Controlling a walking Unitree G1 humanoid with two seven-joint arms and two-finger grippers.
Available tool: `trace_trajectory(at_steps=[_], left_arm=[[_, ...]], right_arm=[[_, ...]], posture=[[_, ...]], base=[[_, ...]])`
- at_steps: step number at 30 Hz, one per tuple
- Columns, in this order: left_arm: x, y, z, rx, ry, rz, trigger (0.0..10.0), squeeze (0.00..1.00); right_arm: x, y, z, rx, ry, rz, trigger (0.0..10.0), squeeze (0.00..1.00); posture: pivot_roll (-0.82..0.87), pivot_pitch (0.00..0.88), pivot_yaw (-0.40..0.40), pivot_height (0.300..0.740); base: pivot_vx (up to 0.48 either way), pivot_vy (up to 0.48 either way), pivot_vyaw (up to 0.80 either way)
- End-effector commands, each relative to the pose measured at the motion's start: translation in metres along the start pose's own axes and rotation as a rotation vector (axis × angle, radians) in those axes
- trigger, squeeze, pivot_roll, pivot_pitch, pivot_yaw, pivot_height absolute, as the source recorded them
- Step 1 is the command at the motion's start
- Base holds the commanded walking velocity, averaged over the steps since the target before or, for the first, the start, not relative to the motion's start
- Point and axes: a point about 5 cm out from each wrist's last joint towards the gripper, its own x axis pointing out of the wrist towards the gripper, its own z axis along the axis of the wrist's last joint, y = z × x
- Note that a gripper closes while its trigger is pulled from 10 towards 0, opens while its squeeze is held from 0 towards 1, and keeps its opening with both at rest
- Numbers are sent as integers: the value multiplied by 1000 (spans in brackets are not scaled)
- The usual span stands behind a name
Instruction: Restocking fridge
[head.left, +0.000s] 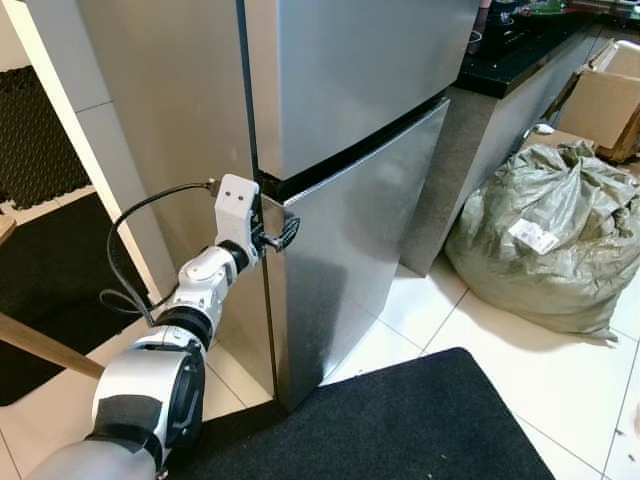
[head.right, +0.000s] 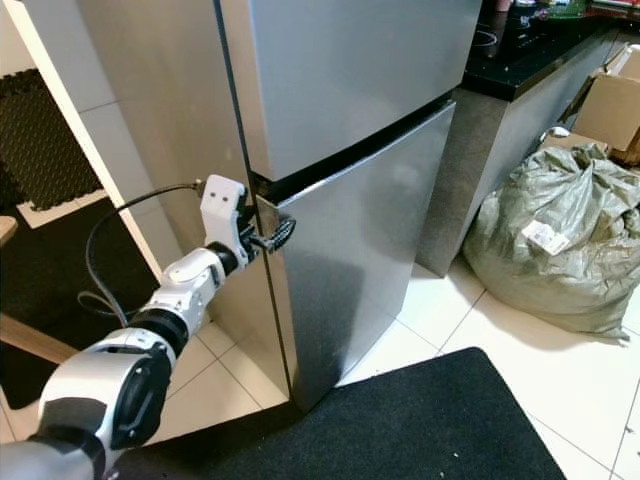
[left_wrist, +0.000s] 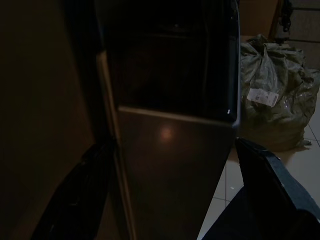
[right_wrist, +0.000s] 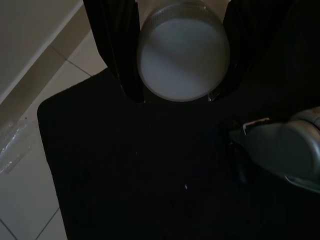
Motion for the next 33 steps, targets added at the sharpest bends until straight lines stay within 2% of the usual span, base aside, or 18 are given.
trace_trajectory(at_steps=[1,7,14,20,33], left_arm=[[3,-3,-1,-10,17,2,10000,0],[4,-7,-2,-32,26,-18,10000,0],[9,-20,-1,-69,25,-133,10000,0],[12,-39,-6,-83,32,-266,10000,0],[16,-57,-4,-86,22,-391,10000,0]], right_arm=[[-1,-4,-3,8,0,-7,10000,0],[-2,-4,-5,9,1,-8,10000,0],[-2,-5,-6,9,0,-11,10000,0],[-2,-6,-5,10,-5,-12,10000,0],[-2,-7,-2,7,-15,-17,10000,0]], posture=[[-248,148,8,740],[-250,154,8,740],[-251,157,7,740],[-250,159,8,740],[-252,160,7,740]], base=[[0,0,0],[0,0,0],[0,0,0],[0,0,0],[0,0,0]])
